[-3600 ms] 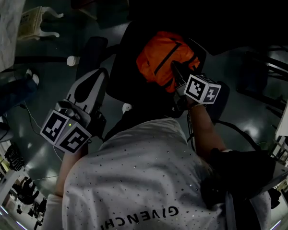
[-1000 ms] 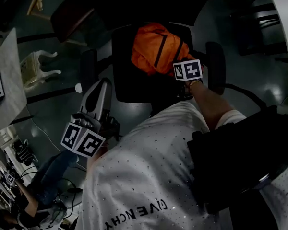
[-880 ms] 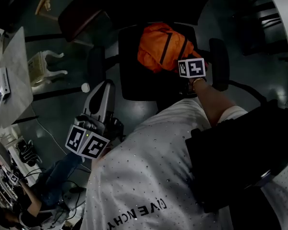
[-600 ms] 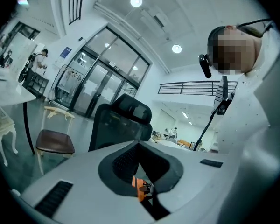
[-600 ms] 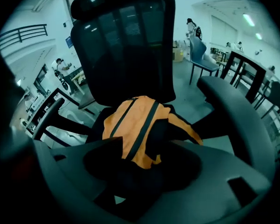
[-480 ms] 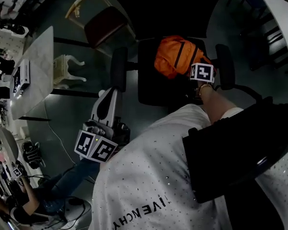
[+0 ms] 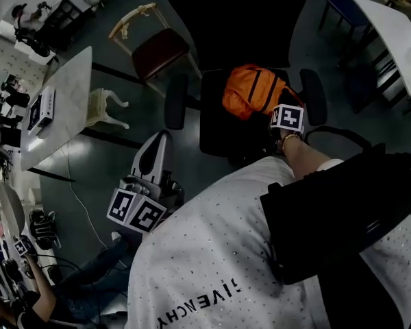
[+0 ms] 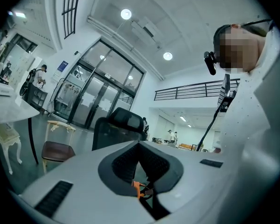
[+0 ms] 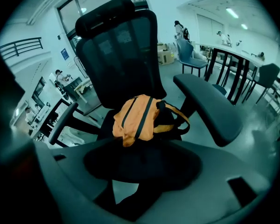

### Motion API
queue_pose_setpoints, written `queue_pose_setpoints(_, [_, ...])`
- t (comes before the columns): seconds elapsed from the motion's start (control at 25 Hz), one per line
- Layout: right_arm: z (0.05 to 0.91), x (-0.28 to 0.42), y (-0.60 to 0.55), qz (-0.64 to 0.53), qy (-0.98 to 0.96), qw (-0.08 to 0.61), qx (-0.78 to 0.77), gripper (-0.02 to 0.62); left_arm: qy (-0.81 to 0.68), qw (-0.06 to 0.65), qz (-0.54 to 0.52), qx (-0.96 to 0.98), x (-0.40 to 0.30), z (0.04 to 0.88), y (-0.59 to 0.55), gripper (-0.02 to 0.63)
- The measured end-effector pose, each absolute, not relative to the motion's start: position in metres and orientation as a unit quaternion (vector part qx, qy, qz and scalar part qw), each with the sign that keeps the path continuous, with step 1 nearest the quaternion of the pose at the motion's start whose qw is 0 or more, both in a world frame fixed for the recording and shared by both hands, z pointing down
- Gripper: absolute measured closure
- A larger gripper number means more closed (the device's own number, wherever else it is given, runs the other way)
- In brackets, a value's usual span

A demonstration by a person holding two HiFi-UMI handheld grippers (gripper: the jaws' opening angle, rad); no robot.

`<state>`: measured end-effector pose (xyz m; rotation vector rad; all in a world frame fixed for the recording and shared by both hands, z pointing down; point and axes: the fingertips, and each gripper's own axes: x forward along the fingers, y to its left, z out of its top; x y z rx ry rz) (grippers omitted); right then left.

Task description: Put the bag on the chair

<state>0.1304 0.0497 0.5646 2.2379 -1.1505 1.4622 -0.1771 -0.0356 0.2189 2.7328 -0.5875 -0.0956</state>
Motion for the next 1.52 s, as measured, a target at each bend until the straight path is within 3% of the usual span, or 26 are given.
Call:
queue_pose_setpoints(0.36, [0.549, 0.090, 0.102, 0.535, -0.405, 0.027, 0.741, 0.383, -0.192, 0.177, -0.028, 0.965, -0.178, 0.222, 0.001, 0.606])
queue_pose_setpoints(0.56, [0.522, 0.076, 0.117, 0.548, -0.426, -0.061, 0.717, 0.488, -0.191, 0.187, -0.039, 0.963, -0.174, 0.221, 0.011, 0.606])
queue_pose_setpoints(0.76, [0.469, 0.073, 0.104, 0.520, -0.498, -0.125, 0.683, 0.479, -0.187, 0.195, -0.034, 0.962, -0.155, 0.223, 0.031, 0.606])
queue_pose_setpoints(0.88, [0.435, 0.079, 0.099, 0.493, -0.526, -0.152, 0.676, 0.588, -0.187, 0.193, -0.028, 0.963, -0.144, 0.227, 0.044, 0.606])
queue_pose_setpoints(1.24, [0.312, 0.090, 0.131, 0.403, -0.643, -0.228, 0.611, 0.595, -0.199, 0.240, -0.047, 0.949, -0.108, 0.237, 0.084, 0.606])
queue_pose_setpoints(1.52, [0.221, 0.087, 0.200, 0.306, -0.749, -0.167, 0.564, 0.597, -0.194, 0.232, -0.063, 0.951, -0.067, 0.213, 0.162, 0.606])
